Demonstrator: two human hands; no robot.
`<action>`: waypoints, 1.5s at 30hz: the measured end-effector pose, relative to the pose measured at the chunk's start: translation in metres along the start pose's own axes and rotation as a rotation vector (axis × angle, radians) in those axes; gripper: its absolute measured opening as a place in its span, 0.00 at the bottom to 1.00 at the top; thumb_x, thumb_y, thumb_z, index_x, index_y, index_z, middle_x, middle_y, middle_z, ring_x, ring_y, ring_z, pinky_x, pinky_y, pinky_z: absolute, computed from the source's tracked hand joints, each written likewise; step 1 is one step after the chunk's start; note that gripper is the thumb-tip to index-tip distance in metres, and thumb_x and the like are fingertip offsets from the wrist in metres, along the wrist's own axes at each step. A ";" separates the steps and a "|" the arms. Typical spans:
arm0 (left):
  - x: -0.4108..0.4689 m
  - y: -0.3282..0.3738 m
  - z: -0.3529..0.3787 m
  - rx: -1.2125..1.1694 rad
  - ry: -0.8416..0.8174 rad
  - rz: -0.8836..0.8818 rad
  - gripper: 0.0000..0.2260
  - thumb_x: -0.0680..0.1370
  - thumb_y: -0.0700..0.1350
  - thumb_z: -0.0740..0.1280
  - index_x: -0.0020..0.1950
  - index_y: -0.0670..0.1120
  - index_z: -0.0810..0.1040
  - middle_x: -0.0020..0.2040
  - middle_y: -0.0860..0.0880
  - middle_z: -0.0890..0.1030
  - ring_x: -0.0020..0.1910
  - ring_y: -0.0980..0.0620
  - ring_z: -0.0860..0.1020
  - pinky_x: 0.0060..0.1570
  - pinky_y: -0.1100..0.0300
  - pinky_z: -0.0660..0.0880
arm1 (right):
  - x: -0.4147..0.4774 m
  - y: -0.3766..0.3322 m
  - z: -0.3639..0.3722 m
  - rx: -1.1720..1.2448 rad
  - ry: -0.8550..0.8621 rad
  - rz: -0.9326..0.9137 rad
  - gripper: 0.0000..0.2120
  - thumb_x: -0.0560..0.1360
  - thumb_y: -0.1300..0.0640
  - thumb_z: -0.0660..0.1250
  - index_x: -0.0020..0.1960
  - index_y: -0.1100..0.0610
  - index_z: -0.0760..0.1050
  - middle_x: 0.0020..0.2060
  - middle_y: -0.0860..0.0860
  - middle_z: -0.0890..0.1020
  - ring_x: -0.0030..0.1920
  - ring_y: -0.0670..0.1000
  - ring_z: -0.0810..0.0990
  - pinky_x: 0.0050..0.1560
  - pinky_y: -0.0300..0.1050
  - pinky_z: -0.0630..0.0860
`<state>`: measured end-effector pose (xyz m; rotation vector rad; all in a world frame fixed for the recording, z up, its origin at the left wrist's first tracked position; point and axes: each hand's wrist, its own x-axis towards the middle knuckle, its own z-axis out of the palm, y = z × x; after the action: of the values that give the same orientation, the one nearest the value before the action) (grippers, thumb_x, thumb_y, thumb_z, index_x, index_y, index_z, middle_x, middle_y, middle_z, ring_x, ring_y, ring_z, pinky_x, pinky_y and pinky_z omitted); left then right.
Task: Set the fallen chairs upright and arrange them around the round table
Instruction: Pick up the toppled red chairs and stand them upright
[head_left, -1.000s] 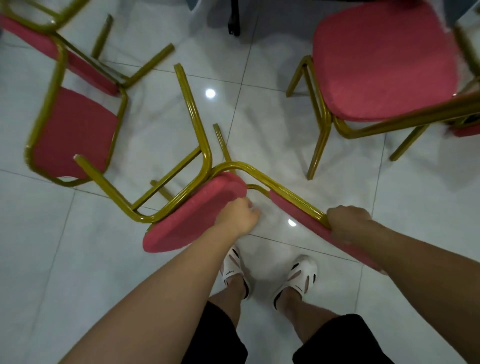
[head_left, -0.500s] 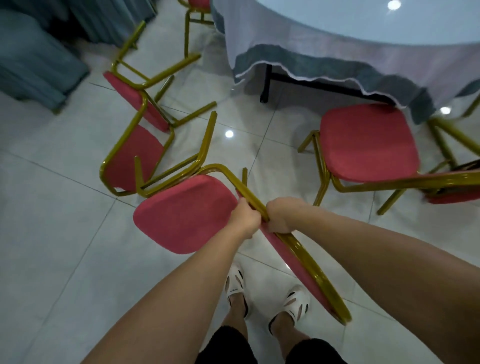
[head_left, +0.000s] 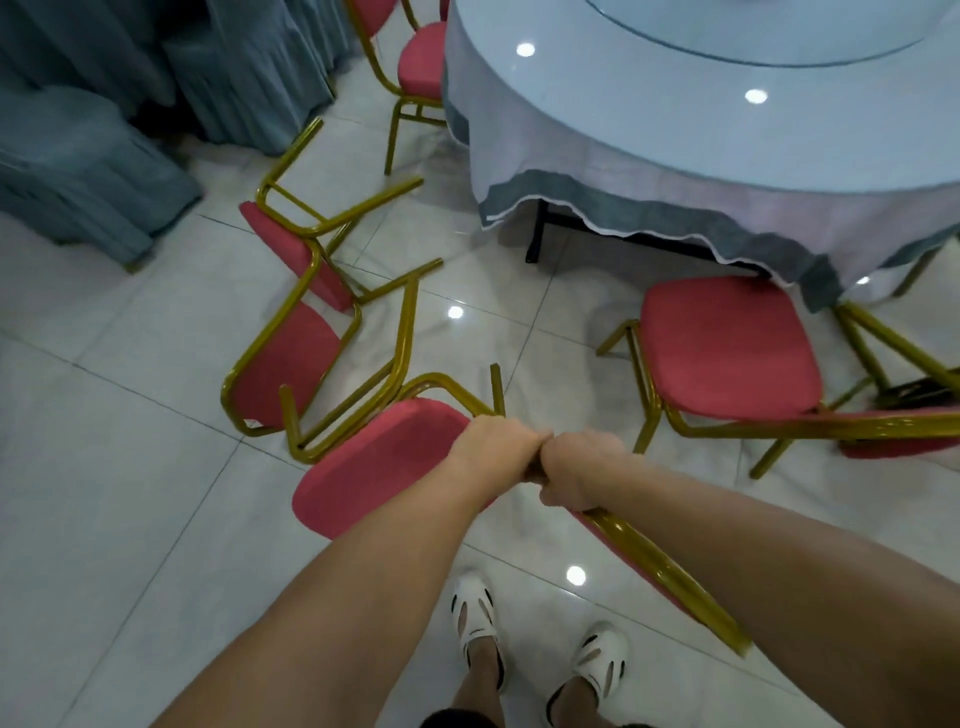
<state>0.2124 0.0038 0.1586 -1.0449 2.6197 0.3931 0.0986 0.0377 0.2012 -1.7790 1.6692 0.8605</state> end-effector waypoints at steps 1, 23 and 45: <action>0.003 -0.004 0.001 0.007 0.035 0.003 0.12 0.82 0.53 0.66 0.63 0.51 0.77 0.52 0.47 0.82 0.52 0.44 0.82 0.41 0.52 0.73 | 0.001 0.001 -0.001 0.002 0.013 0.006 0.11 0.81 0.50 0.66 0.59 0.54 0.77 0.37 0.49 0.73 0.45 0.52 0.78 0.52 0.46 0.80; 0.018 -0.127 -0.048 -0.327 -0.111 -0.190 0.05 0.78 0.52 0.73 0.50 0.53 0.80 0.45 0.51 0.82 0.45 0.50 0.81 0.48 0.51 0.80 | -0.038 0.123 -0.016 0.213 0.337 0.047 0.11 0.75 0.46 0.72 0.53 0.45 0.72 0.42 0.45 0.79 0.43 0.51 0.80 0.44 0.55 0.82; -0.021 -0.062 -0.209 -0.102 0.207 -0.050 0.09 0.78 0.56 0.72 0.49 0.56 0.75 0.47 0.52 0.78 0.48 0.47 0.78 0.44 0.52 0.73 | -0.081 0.056 -0.168 -0.105 0.591 -0.114 0.06 0.80 0.45 0.63 0.54 0.45 0.74 0.47 0.46 0.80 0.47 0.54 0.80 0.41 0.48 0.71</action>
<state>0.2359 -0.1006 0.3493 -1.2430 2.7725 0.4323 0.0551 -0.0414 0.3734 -2.3331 1.8650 0.3905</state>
